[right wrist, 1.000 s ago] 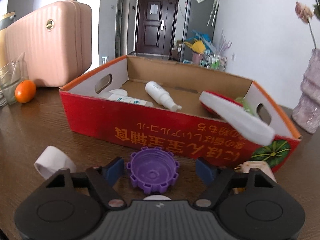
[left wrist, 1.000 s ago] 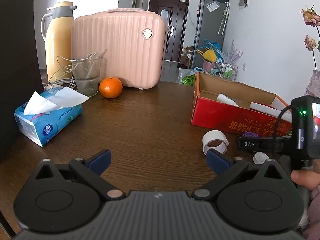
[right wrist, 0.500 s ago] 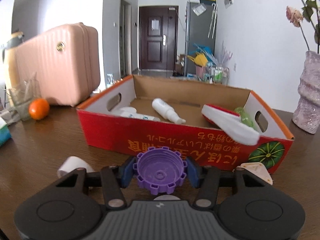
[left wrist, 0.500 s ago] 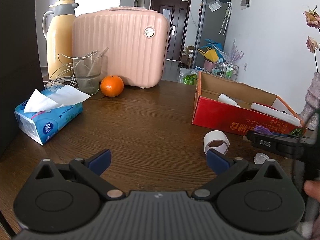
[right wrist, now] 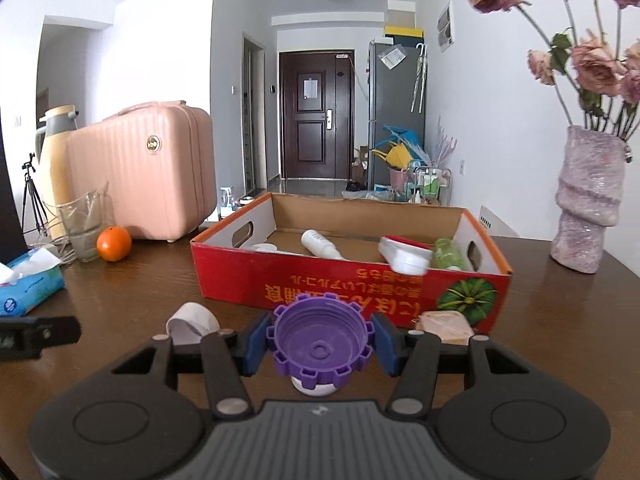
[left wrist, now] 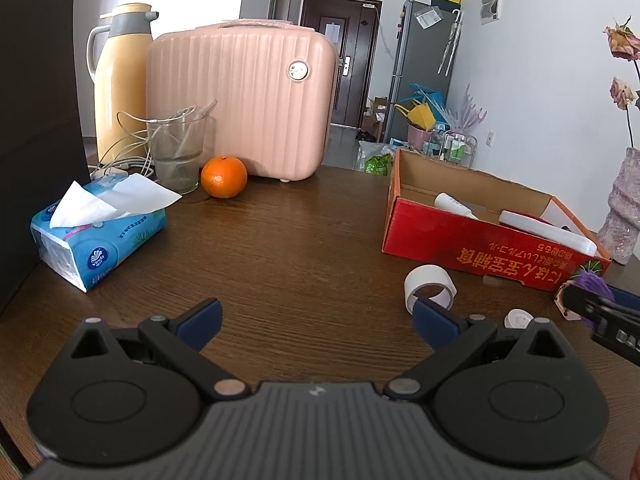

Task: Organize rigid objects
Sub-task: 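Lift the purple cap off the table with the right gripper, then reach the left gripper to the white round lid and grasp it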

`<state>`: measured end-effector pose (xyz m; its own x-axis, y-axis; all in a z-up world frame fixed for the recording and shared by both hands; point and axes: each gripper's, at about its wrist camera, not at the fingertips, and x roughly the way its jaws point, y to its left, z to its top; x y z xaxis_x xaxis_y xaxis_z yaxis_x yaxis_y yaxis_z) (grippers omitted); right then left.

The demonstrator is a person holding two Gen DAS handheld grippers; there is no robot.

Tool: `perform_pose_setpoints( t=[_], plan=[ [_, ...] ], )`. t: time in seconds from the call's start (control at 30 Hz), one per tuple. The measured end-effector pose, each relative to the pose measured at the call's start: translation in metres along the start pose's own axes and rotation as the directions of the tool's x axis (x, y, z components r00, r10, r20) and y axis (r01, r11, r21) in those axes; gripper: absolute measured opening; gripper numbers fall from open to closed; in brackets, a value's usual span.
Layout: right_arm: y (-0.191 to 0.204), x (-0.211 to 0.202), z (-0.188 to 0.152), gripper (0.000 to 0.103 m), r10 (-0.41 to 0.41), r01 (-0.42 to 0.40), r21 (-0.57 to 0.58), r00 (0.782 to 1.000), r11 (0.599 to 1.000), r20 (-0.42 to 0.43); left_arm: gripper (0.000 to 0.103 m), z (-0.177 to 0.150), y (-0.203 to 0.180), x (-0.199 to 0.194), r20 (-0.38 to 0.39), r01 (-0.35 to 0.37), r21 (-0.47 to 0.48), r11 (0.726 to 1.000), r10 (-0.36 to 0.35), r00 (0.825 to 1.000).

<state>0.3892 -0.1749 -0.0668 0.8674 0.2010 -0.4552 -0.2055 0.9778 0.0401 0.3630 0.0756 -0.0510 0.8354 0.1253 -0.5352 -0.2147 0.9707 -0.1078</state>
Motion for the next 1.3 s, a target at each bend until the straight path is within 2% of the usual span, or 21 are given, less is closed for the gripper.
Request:
perform_pose_setpoints(
  t=[0.3,0.53,0.83,1.07,1.3],
  plan=[
    [-0.027,-0.03,-0.015,0.054,-0.034,0.034,0.022,0.999,0.999,0.006,0.103,-0.003,-0.006,-0.001,-0.001,0.003,0.016,1.0,-0.003,1.0],
    [-0.054,-0.032,-0.02,0.054,-0.046,0.047,0.084,0.999,0.995,-0.01,0.103,0.007,-0.02,-0.007,-0.003,0.03,0.024,0.999,-0.03,1.0],
    [-0.078,-0.029,-0.022,0.054,-0.046,0.048,0.106,0.999,0.993,-0.023,0.103,0.011,-0.083,-0.002,-0.014,0.066,0.113,0.991,-0.065,0.998],
    [-0.102,-0.028,-0.022,0.054,-0.072,0.075,0.113,0.997,0.991,-0.027,0.103,0.0,-0.138,0.017,-0.05,0.092,0.197,0.976,-0.084,0.995],
    [-0.122,-0.024,-0.023,0.054,-0.105,0.108,0.105,0.994,0.989,-0.033,0.103,-0.016,-0.177,0.045,-0.1,0.091,0.262,0.961,-0.067,0.993]
  ],
)
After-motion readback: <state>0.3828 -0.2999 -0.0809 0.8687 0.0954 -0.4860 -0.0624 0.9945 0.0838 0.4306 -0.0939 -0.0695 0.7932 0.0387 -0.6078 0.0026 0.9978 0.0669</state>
